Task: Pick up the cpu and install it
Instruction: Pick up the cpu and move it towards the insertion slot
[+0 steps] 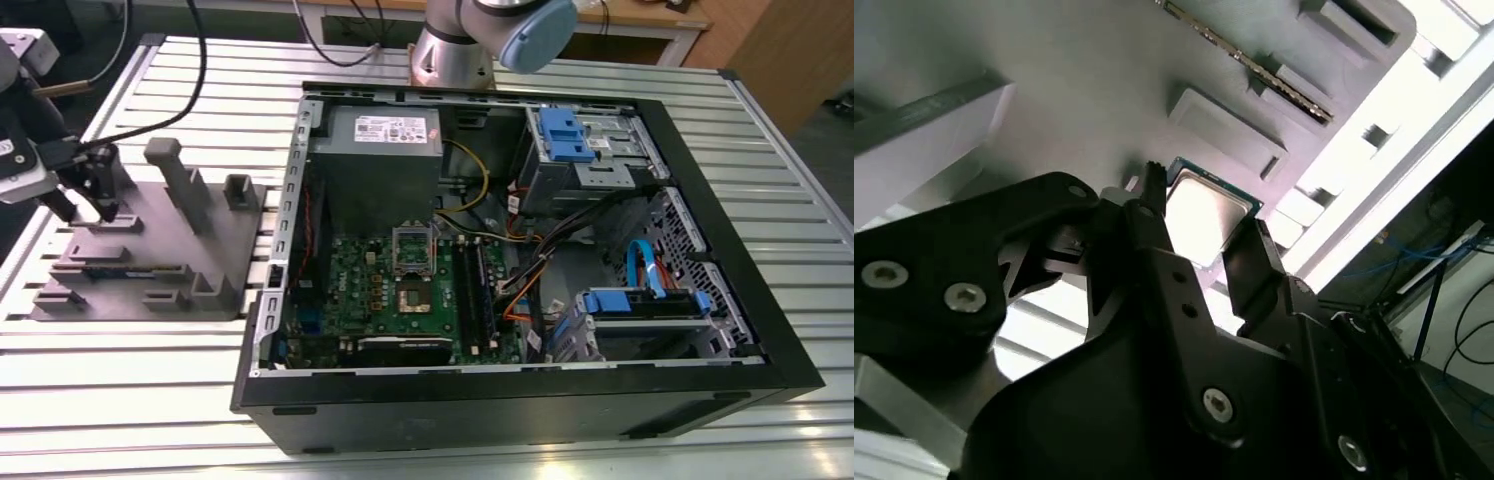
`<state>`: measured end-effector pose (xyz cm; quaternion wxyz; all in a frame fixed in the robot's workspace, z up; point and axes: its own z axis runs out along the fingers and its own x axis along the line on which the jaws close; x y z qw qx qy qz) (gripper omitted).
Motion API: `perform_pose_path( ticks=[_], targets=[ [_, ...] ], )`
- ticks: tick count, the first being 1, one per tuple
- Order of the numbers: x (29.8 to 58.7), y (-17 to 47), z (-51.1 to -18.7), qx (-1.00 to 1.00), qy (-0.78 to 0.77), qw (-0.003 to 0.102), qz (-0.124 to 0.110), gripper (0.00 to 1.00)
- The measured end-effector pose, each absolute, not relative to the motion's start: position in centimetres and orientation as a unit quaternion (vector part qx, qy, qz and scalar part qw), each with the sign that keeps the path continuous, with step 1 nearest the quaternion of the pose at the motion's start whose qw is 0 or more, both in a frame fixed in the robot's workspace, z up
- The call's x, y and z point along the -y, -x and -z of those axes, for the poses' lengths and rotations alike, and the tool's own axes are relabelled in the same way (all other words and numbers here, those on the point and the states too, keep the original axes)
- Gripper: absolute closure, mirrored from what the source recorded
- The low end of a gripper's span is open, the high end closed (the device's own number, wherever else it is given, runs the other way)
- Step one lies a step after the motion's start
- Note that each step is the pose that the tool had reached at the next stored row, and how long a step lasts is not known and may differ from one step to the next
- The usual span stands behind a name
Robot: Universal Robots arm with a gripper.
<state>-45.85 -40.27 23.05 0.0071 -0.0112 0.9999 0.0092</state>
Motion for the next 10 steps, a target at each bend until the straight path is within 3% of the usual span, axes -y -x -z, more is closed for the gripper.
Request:
perform_pose_path(
  ticks=[10],
  targets=[
    [40.3,45.8,-27.5,-1.000,0.011,0.007,-0.009,0.53]
  ],
)
